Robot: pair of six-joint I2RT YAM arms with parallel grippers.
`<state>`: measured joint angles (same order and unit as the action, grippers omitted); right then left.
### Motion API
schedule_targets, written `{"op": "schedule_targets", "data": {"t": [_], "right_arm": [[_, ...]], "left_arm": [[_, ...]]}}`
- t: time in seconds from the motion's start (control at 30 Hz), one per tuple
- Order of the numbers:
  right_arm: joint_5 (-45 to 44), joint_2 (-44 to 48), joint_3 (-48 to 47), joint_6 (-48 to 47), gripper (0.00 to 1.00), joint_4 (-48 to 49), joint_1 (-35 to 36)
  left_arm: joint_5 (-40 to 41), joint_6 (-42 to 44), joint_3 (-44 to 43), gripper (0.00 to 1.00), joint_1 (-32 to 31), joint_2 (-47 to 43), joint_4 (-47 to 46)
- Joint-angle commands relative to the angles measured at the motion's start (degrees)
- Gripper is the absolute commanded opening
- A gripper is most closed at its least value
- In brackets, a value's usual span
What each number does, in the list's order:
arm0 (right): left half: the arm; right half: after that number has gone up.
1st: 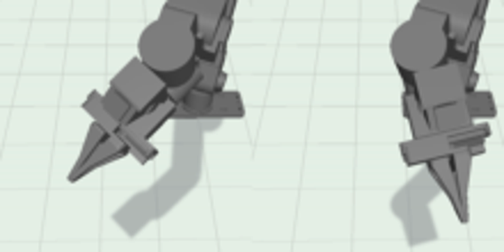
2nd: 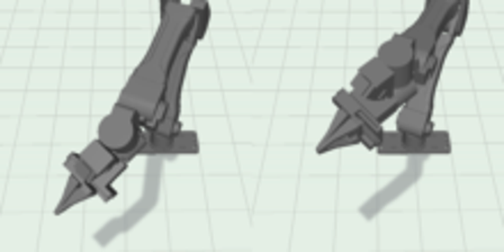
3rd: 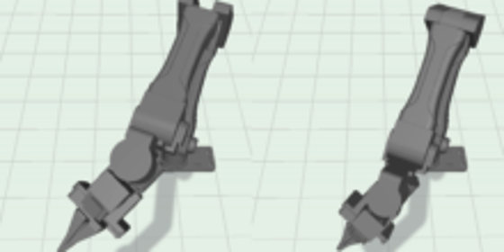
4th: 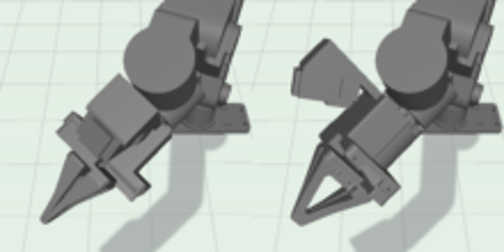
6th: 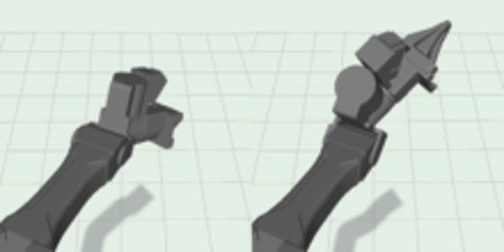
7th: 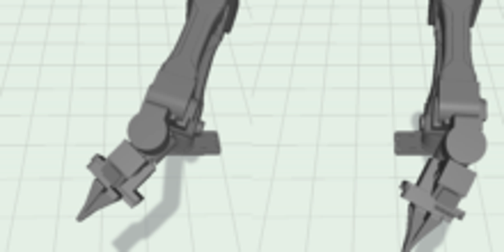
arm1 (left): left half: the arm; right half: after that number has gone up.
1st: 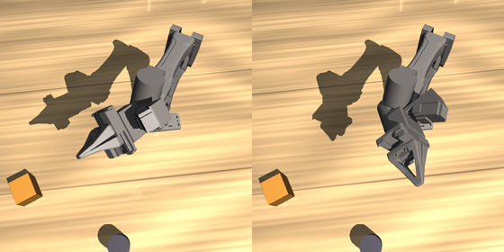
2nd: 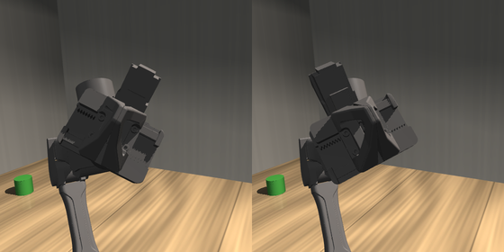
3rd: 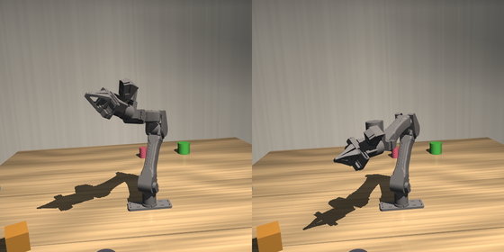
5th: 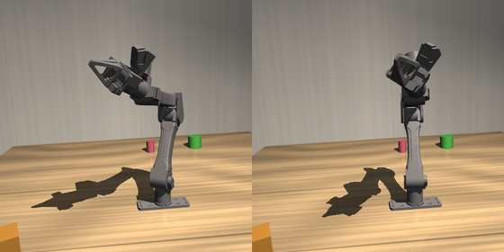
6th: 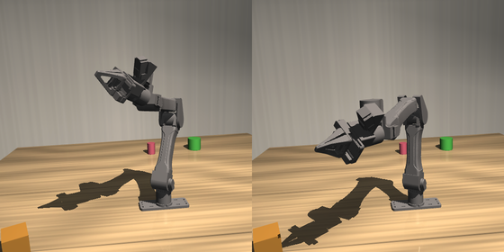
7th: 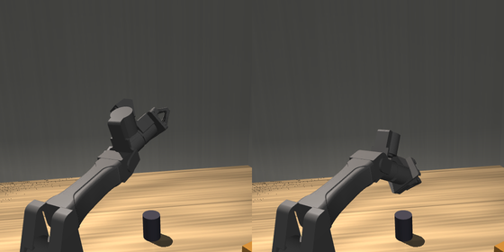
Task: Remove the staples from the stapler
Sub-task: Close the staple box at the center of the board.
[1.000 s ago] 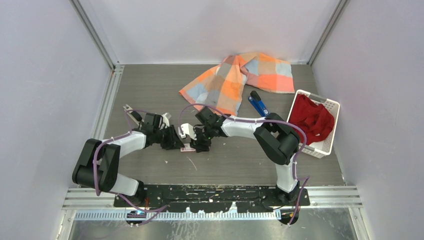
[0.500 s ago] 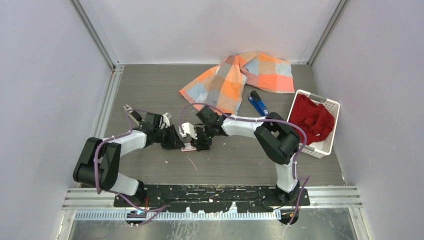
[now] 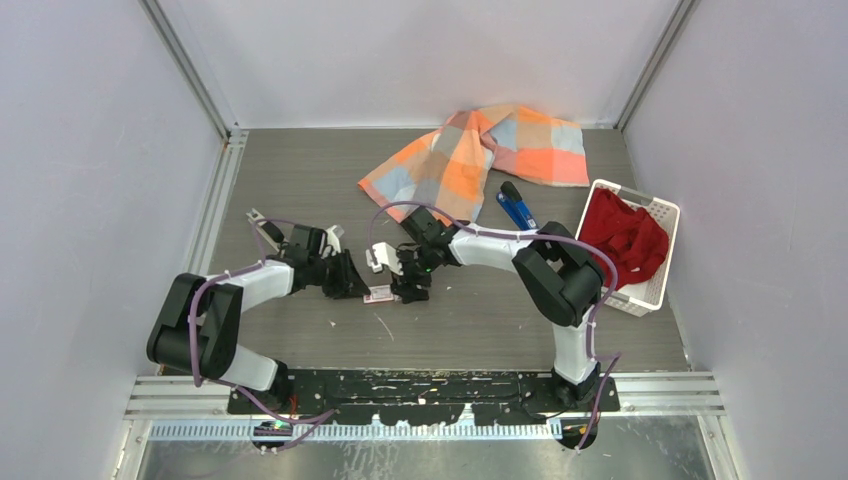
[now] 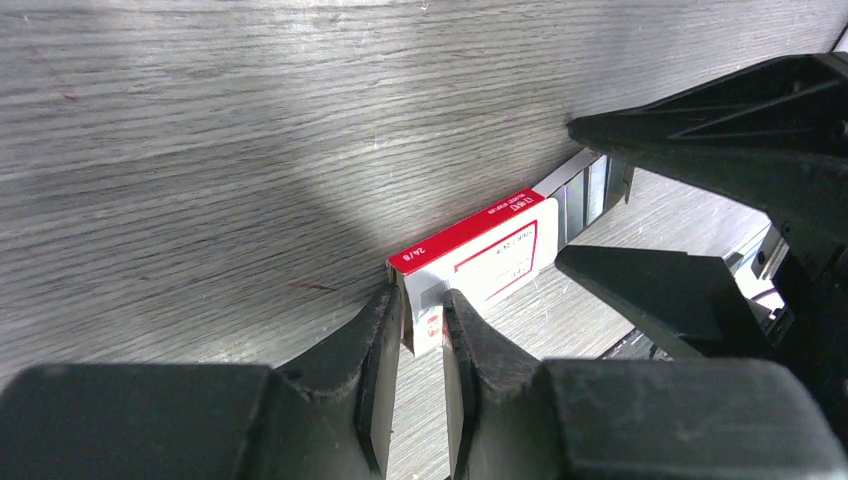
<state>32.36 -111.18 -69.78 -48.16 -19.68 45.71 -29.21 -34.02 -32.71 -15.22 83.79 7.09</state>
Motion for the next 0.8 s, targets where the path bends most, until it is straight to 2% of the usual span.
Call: {"op": "schedule_targets", "data": {"t": [0.0,0.23,0.43,0.77], "right_arm": [[1.86,3.84,1.44,-3.61,0.71,-4.54,-1.72],[2.1,4.22,2.34,-5.16,0.72,-4.5,-2.17],[1.96,4.04,2.94,-6.19,0.72,-4.31,-2.24],[2.18,2.8,2.74,-6.69,0.69,-4.24,-2.17]], "left_arm": [[3.9,2.18,0.81,0.25,-0.6,1.92,4.24],[4.91,2.03,1.2,0.32,-0.6,-2.08,4.3],[7.76,2.03,1.43,0.44,-0.53,-6.69,5.59],[8.44,1.88,1.4,0.5,-0.53,-10.45,4.22]]}}
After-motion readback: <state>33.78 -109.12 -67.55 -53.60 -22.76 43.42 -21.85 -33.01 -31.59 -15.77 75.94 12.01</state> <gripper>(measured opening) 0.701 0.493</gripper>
